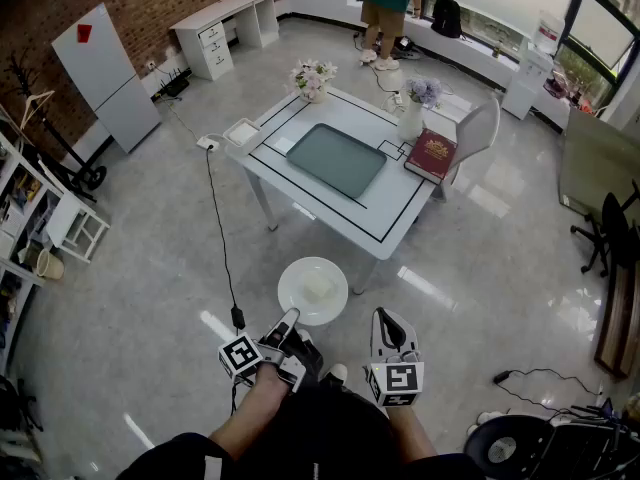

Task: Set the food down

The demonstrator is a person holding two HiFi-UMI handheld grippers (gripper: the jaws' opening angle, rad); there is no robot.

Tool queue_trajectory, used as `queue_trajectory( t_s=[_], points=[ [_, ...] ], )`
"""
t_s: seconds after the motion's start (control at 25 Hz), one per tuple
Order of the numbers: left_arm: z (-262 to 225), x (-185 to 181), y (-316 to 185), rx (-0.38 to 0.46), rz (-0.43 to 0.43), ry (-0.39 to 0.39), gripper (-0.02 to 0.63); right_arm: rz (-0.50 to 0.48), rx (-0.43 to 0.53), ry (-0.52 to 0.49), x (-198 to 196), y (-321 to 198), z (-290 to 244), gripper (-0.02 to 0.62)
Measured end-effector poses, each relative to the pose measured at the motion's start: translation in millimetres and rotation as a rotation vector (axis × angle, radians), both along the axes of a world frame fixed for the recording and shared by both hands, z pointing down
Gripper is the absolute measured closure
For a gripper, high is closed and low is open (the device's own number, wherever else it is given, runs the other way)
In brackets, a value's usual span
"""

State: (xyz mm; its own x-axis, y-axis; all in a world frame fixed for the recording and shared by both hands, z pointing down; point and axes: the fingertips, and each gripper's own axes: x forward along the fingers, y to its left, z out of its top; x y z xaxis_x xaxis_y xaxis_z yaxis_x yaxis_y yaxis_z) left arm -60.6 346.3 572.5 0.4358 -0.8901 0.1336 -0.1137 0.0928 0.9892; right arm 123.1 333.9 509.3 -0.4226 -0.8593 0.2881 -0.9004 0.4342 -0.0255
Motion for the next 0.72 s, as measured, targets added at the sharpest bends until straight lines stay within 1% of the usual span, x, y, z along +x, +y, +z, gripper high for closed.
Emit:
queue_trajectory(
  t_s=[0.2, 0.28, 0.4, 0.6, 0.72],
  points=[
    [-3.4, 2.7, 5.3, 0.000, 0.000, 0.016, 0.591, 0.001, -0.003, -0.003, -0.5, 5.4, -0.1, 0.588],
    [-2.0, 2.1, 7.1, -0.006, 0.003, 0.010, 0.591, 0.000, 0.005, -0.023, -0.7, 6.6, -3.0, 0.588],
    [-3.4, 3.9, 10.0, 0.000, 0.005, 0.022, 0.591, -0.005, 0.014, -0.055, -0.7, 9.3, -6.1, 0.587],
    [-2.0, 0.8, 15.3, 0.002, -0.006, 0.013, 0.591, -0.014, 0.015, -0.055, -2.0, 16.3, -7.6, 0.588],
    [-2.6, -0.9, 16.7, -0.005, -0.018, 0.023, 0.591, -0.020, 0.008, -0.054, -3.4, 20.0, -4.0, 0.588]
  ],
)
